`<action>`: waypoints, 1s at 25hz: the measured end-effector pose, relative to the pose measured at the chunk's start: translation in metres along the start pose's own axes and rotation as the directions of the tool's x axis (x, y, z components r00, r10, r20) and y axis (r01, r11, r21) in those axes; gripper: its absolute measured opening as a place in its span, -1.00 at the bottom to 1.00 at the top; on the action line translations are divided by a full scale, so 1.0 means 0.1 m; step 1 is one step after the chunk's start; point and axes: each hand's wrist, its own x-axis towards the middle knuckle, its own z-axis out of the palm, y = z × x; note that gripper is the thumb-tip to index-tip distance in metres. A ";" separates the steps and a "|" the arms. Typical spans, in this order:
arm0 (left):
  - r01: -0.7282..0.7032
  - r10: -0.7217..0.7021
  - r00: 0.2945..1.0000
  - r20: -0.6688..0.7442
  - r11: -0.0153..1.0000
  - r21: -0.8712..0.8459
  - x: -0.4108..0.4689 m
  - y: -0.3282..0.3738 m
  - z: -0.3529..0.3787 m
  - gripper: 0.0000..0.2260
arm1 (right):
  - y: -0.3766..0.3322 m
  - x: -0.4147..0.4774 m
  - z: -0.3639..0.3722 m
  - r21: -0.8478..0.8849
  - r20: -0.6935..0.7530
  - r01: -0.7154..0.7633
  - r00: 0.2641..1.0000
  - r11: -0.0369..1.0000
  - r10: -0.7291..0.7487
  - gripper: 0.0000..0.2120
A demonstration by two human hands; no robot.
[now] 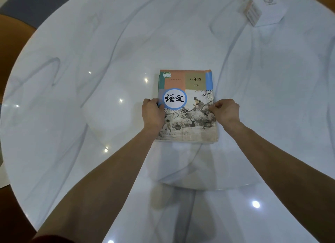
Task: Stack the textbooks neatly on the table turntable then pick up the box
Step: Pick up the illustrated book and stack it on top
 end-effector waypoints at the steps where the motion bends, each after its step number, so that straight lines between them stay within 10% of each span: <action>1: 0.000 0.000 1.000 0.002 1.000 -0.001 0.00 0.00 0.00 -0.79 | 0.00 0.00 0.00 -0.010 -0.001 0.003 1.000 1.000 -0.003 -0.75; 14: -0.061 0.057 0.998 0.032 0.989 0.135 -0.23 0.00 -0.37 -0.76 | -0.28 -0.31 -0.16 -0.342 0.060 0.217 0.976 0.914 -0.209 -0.75; 25: -0.275 0.254 0.962 0.106 0.895 0.350 -0.87 -0.23 -0.89 -0.73 | -0.68 -1.23 -0.06 -0.595 0.324 0.607 0.781 0.527 -0.534 -0.69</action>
